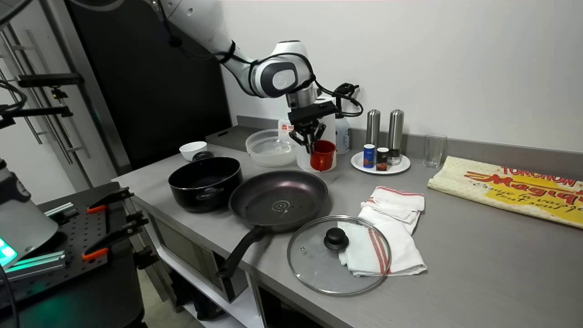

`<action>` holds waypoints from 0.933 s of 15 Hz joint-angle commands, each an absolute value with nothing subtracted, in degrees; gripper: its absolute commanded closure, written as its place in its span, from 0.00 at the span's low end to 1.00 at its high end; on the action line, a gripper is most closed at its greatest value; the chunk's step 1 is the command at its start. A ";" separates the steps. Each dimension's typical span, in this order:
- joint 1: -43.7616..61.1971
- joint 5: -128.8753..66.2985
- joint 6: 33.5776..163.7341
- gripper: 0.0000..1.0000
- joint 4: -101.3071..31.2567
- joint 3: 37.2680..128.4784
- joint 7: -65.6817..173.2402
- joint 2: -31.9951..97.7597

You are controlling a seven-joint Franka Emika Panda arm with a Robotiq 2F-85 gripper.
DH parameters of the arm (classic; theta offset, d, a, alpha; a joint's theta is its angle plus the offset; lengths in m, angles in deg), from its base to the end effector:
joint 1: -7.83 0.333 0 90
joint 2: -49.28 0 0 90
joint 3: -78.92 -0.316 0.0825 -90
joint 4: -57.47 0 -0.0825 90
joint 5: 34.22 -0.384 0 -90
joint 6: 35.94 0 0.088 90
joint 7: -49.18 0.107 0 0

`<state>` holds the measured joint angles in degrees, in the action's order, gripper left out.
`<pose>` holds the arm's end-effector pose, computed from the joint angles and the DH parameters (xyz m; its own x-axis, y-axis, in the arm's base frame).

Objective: Move the red mug to the left

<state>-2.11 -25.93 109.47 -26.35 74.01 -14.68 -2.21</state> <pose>0.7293 -0.0747 0.1620 0.4491 0.8922 0.0472 0.8755 -0.4500 0.1758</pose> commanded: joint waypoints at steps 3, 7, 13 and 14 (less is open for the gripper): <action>-2.90 -26.74 114.71 0.98 -40.99 73.93 -10.40 7.61; -3.12 -26.58 116.43 0.98 -47.13 73.96 -8.28 11.53; -1.85 -27.92 114.48 0.98 -53.70 72.89 -2.08 16.80; -1.50 -28.25 114.45 0.98 -54.52 72.56 -0.73 17.56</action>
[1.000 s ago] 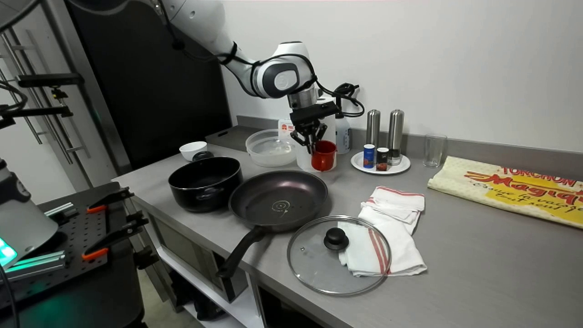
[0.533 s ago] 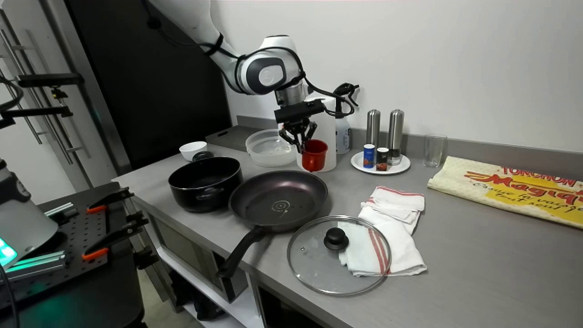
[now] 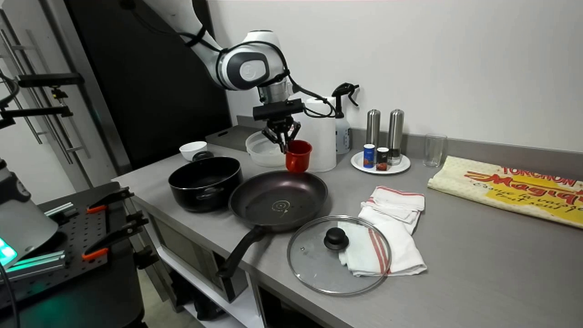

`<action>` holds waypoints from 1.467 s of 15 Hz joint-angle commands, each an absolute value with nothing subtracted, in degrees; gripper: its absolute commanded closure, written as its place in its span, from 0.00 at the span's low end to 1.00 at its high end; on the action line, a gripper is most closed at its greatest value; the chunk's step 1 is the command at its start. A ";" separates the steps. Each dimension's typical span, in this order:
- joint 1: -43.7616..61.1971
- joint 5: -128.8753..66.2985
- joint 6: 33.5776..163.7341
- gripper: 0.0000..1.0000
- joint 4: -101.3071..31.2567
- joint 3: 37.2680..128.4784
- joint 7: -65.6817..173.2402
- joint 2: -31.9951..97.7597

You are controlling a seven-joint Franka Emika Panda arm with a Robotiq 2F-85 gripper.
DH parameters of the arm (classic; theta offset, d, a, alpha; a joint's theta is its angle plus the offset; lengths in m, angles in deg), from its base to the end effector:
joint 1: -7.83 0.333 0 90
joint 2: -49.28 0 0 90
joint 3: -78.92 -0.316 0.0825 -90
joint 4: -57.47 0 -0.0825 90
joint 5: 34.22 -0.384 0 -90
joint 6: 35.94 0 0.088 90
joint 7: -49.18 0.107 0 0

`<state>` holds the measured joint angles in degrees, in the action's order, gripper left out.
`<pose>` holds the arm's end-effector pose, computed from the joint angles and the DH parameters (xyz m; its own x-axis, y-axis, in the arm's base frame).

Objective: Move the red mug to the left

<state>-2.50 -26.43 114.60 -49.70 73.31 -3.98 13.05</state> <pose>0.6471 -0.0539 0.1866 0.5885 0.8064 0.0580 0.7982 -0.5909 0.1169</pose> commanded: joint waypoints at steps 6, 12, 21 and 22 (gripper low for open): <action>0.17 -33.08 112.21 0.98 -56.48 69.19 7.11 20.24; 2.32 -42.28 109.21 0.98 -53.35 66.02 21.58 18.38; 6.63 -53.80 113.52 0.98 -45.86 64.56 41.86 12.02; 7.27 -54.71 114.46 0.98 -45.27 64.76 44.24 11.19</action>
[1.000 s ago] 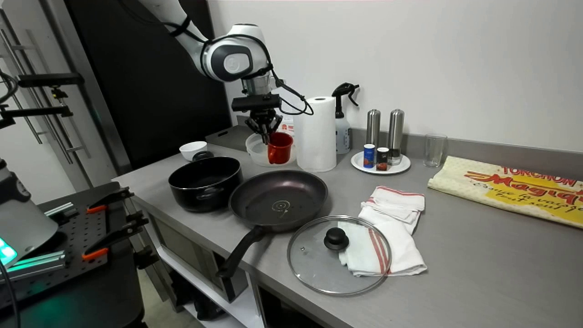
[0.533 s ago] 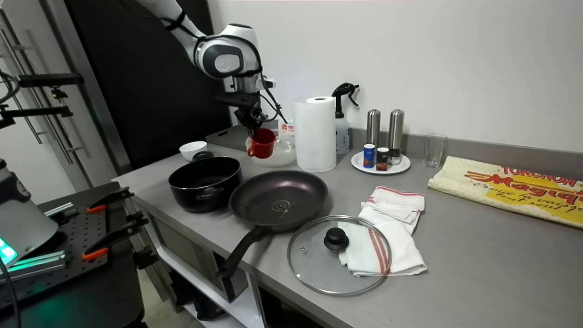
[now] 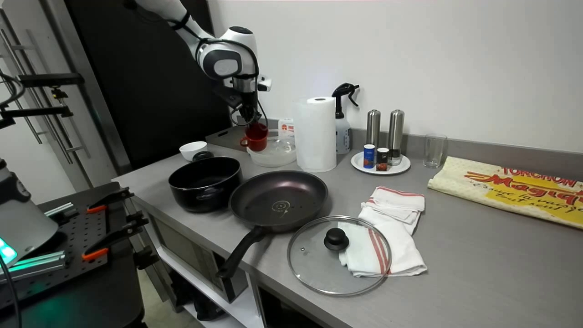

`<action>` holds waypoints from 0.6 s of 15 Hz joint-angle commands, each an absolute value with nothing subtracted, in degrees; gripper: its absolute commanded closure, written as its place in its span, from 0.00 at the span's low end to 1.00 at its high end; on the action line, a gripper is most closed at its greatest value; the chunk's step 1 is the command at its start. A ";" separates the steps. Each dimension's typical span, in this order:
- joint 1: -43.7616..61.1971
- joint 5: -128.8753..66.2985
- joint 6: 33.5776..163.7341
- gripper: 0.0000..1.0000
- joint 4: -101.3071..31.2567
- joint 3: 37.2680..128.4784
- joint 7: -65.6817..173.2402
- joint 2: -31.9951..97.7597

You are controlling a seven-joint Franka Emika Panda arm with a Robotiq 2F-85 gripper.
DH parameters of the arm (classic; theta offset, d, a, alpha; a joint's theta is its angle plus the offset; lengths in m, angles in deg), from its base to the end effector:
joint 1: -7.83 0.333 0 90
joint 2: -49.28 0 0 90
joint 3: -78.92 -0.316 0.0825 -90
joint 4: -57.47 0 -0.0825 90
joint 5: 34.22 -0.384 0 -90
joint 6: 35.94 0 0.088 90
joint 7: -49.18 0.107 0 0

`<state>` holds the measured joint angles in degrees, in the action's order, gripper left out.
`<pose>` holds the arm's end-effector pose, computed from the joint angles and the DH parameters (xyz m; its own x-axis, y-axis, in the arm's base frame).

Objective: Move the red mug to the left

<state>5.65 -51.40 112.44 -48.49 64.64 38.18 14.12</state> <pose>0.6456 0.1209 0.2112 0.9869 0.0799 0.1398 0.1193 -0.9460 -0.3014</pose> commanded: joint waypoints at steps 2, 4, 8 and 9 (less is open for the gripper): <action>7.84 -56.93 116.58 0.98 -44.40 64.56 48.15 9.76; 8.55 -58.94 119.23 0.98 -43.99 64.60 52.09 8.69; 9.60 -61.71 124.11 0.98 -44.35 64.89 59.01 8.05; 9.70 -62.09 125.11 0.98 -44.81 64.84 60.25 8.28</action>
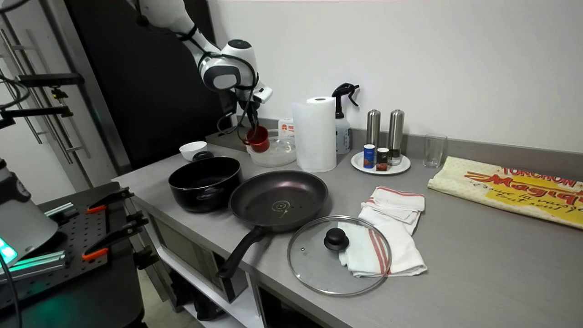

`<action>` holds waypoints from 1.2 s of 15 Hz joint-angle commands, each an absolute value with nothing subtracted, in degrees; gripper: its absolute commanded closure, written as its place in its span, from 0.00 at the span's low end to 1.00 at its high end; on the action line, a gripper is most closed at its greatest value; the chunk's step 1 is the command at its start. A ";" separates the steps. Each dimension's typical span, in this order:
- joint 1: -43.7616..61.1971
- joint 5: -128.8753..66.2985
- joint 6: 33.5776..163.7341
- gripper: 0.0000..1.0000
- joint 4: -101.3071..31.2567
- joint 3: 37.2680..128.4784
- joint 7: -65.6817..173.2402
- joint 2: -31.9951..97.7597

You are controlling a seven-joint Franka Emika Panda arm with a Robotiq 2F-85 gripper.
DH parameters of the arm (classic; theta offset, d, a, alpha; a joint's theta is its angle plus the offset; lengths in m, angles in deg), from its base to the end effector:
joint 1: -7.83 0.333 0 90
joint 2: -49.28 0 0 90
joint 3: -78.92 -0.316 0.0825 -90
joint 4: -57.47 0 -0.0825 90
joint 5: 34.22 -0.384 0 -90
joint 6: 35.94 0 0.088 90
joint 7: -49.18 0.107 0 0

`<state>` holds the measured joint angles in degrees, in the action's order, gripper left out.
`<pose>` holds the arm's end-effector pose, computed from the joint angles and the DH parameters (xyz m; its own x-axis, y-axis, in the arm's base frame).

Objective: Move the red mug to the left

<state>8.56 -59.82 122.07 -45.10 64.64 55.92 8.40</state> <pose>0.6602 0.1421 0.1842 0.9338 -0.3449 0.0951 -0.2768 -0.8648 -0.4189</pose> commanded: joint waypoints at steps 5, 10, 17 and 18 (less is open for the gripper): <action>11.32 -62.53 126.51 0.98 -44.19 67.35 68.89 8.28; 14.74 -60.31 124.74 0.98 -42.54 75.22 79.81 6.45; 17.02 -58.65 119.57 0.98 -39.32 80.55 88.35 2.42; 17.10 -58.43 118.22 0.98 -38.29 80.84 89.63 1.59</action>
<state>15.55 -60.14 121.85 -42.15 79.04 84.65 3.97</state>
